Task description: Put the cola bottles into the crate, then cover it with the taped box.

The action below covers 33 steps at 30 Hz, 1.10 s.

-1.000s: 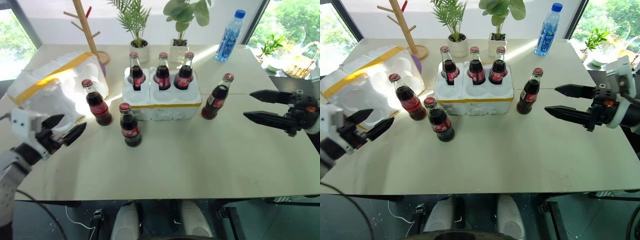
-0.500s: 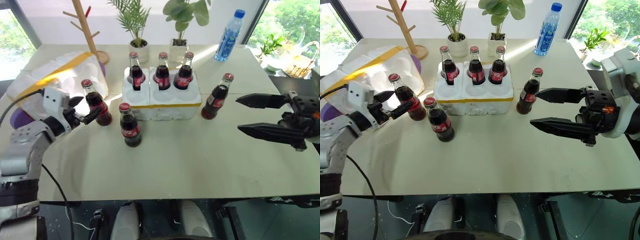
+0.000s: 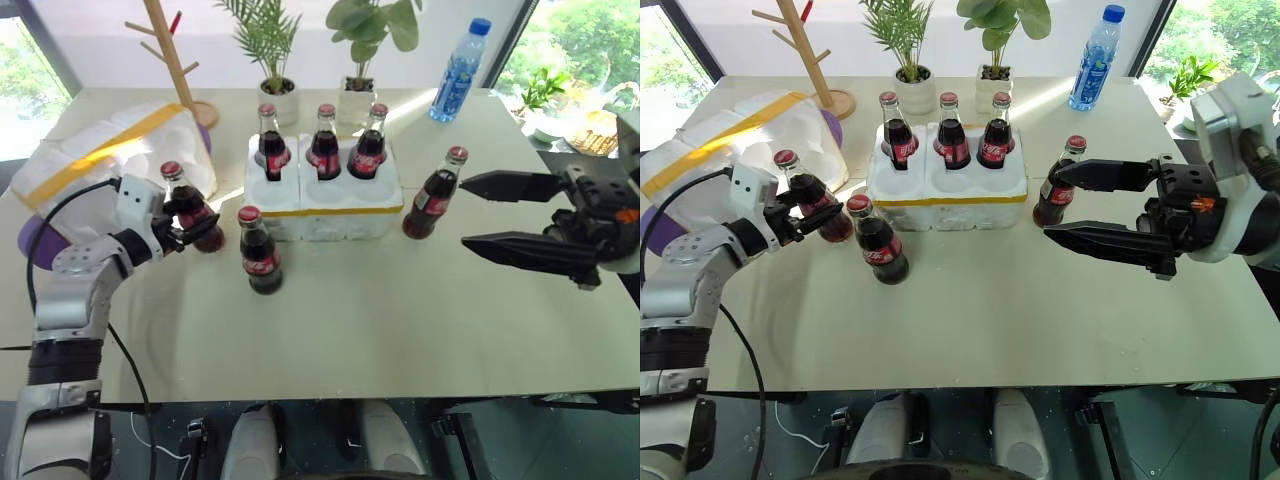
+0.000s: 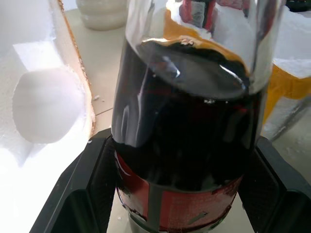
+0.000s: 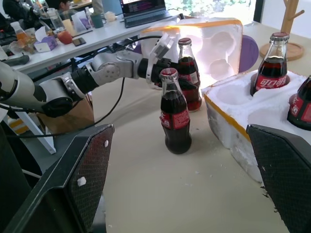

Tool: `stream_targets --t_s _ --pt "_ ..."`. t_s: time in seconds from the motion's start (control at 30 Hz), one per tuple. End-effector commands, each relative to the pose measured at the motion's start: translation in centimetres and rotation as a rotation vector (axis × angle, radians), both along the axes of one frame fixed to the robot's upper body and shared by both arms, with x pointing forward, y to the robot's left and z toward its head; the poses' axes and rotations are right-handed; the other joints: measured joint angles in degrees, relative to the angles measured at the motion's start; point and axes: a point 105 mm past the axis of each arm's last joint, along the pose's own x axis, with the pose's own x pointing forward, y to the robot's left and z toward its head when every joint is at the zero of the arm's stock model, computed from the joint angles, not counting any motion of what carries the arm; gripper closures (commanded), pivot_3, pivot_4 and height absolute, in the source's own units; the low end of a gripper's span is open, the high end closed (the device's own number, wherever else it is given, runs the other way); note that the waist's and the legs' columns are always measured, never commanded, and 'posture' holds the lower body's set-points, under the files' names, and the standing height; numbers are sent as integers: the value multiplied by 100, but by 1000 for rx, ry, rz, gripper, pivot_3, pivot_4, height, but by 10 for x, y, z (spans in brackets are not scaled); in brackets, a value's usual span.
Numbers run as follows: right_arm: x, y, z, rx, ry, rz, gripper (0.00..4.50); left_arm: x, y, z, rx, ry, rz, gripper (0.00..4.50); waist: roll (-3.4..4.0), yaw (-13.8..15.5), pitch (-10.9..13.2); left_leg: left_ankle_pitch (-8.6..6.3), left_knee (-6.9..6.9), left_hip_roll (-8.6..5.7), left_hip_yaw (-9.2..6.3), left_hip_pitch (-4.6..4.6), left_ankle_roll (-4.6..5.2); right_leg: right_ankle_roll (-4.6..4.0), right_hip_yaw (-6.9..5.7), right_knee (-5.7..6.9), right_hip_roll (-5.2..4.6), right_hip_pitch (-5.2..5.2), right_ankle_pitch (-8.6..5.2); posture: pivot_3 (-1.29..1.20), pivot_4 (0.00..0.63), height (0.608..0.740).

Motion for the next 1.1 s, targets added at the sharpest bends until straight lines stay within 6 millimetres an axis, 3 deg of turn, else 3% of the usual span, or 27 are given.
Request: stream_targets --t_s 0.03,0.23,0.3,0.4,0.47,0.6,0.77,0.93,1.1 --pt "-3 3 4 -5 -40 6 0 -18 -6 47 -19 -84 -109 1720 -9 -2 5 0 0 1 -1 -2 0 0 0 1 1 -2 0 0 150 740" --pt "2 3 0 -10 -36 -25 0 -42 -23 103 -67 -39 -361 1720 -16 29 9 1 2 1 -6 -5 -2 0 -6 3 3 -4 -1 0 150 740" --pt "4 3 -1 -13 -41 -36 0 -37 -30 120 -79 -61 -414 1720 -16 64 9 2 5 -1 -6 -6 -3 -2 -9 2 1 -2 -1 0 150 740" --pt "7 2 -3 -16 -44 -60 0 -13 -42 147 -128 -134 -442 1720 -14 151 8 2 10 -8 -2 -5 -3 -1 -8 1 1 2 -1 0 150 740" --pt "7 2 -5 -16 -46 -71 0 2 -54 154 -140 -156 -471 1720 -14 158 7 3 13 -12 3 -7 -3 0 -10 1 4 6 0 0 150 740" --pt "8 3 -8 -3 -49 -97 0 28 -82 145 -112 -161 -515 1720 -15 143 7 3 15 -14 3 -6 -3 2 -8 1 5 10 1 0 150 740" --pt "6 5 -15 10 -39 -119 0 47 -107 124 -71 -141 -558 1720 -19 109 11 3 14 -9 1 -14 -2 6 -8 1 17 -2 3 0 150 740" --pt "5 7 -21 21 -27 -138 0 62 -114 94 43 -141 -518 1720 -15 139 8 3 7 -7 -5 -11 -2 5 -10 5 20 -3 2 0 150 740" --pt "9 -3 -25 25 -17 -167 0 61 -112 86 68 -129 -538 1720 -21 135 12 3 15 -9 -3 -15 -2 6 -9 4 13 -1 3 0 150 740"
